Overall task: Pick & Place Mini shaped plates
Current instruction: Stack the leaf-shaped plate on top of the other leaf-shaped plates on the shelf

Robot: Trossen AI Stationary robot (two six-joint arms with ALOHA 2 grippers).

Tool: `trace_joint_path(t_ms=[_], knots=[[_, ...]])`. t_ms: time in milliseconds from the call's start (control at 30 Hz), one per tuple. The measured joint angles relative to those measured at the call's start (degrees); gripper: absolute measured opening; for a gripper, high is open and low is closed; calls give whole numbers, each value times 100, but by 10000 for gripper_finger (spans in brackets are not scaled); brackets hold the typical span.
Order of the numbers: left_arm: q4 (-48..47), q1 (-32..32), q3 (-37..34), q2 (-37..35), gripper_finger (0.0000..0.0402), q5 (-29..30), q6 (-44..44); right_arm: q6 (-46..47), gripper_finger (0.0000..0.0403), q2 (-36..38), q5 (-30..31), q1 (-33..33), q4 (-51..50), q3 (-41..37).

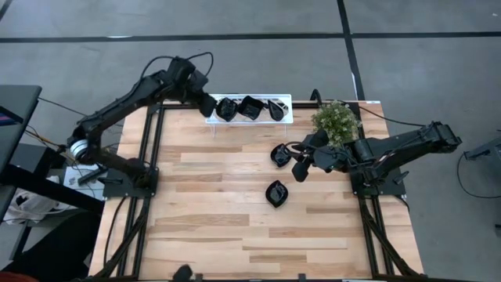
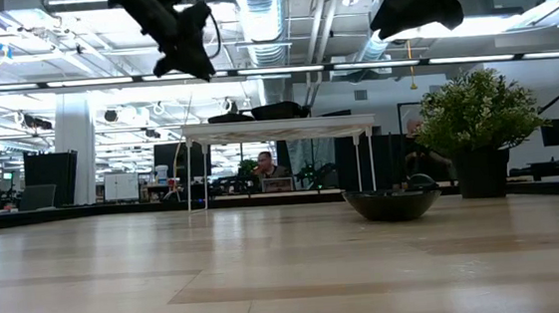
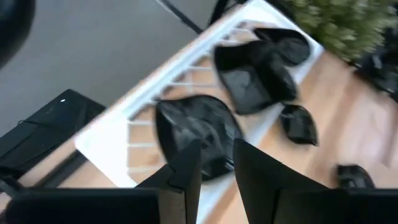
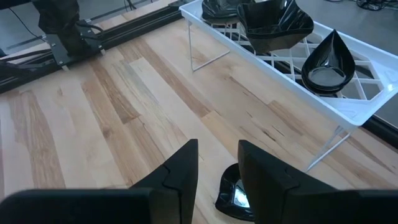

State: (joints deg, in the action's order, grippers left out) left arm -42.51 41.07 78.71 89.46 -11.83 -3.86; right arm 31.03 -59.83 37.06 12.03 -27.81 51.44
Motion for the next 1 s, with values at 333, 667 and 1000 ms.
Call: trace_joint_path(t_ms=[333,667,1000], knots=[[1612,-1115,-1402,-1321,92,-11,-884,4,109,-2,0,-4,8,0],[3540,-2499,-2592,-1564,92,91,-1925,4,109,-2,20,-22,3,0],[5223,-3353,-3502,-1557,92,302,-1915,549,109,-238,-623,-140,-182,4]])
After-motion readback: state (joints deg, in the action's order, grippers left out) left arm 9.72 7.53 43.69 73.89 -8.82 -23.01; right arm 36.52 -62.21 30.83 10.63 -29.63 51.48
